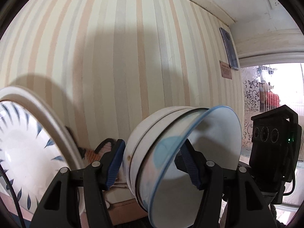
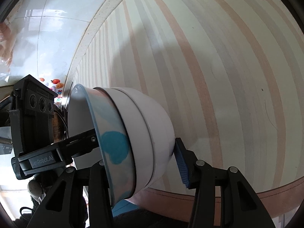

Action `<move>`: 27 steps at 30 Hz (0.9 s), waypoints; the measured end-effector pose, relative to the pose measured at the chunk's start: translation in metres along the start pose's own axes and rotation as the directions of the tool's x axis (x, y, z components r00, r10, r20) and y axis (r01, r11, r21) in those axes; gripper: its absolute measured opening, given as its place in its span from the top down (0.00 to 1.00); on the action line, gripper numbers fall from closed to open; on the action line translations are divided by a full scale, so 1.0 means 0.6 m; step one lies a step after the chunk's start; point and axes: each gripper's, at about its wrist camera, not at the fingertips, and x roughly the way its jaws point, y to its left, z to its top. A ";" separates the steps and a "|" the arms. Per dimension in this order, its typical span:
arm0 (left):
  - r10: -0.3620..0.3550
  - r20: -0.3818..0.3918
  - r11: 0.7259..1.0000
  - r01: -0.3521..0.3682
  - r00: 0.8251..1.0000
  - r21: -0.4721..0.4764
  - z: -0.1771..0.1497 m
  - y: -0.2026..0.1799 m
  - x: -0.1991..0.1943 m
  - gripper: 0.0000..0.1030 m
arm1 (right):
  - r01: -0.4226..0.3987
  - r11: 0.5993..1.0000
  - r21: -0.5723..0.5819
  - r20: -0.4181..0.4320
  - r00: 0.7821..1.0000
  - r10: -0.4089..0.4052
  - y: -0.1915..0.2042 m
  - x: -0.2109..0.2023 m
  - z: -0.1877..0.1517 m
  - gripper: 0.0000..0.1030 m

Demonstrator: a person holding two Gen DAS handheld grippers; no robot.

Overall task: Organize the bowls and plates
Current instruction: 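Lift the bowl stack with both tools and carry it over the plate stack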

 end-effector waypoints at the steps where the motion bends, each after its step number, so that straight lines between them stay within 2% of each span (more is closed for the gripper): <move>1: 0.001 0.006 1.000 -0.001 1.000 -0.004 -0.002 0.001 -0.007 0.44 | -0.002 1.000 -0.007 -0.003 1.000 0.002 0.008 -0.001 0.001 0.51; 9: 0.008 0.056 0.999 -0.005 0.998 -0.040 -0.020 0.033 -0.062 0.44 | -0.014 0.997 -0.081 -0.037 0.999 0.011 0.074 0.011 -0.001 0.52; 17: 0.014 0.071 0.999 -0.011 0.997 -0.039 -0.040 0.105 -0.122 0.44 | -0.020 0.993 -0.114 -0.058 0.998 0.014 0.157 0.042 -0.011 0.51; 27: 0.024 0.083 0.996 -0.017 0.996 -0.091 -0.054 0.213 -0.159 0.44 | -0.035 0.992 -0.122 -0.092 0.995 0.024 0.253 0.142 -0.025 0.52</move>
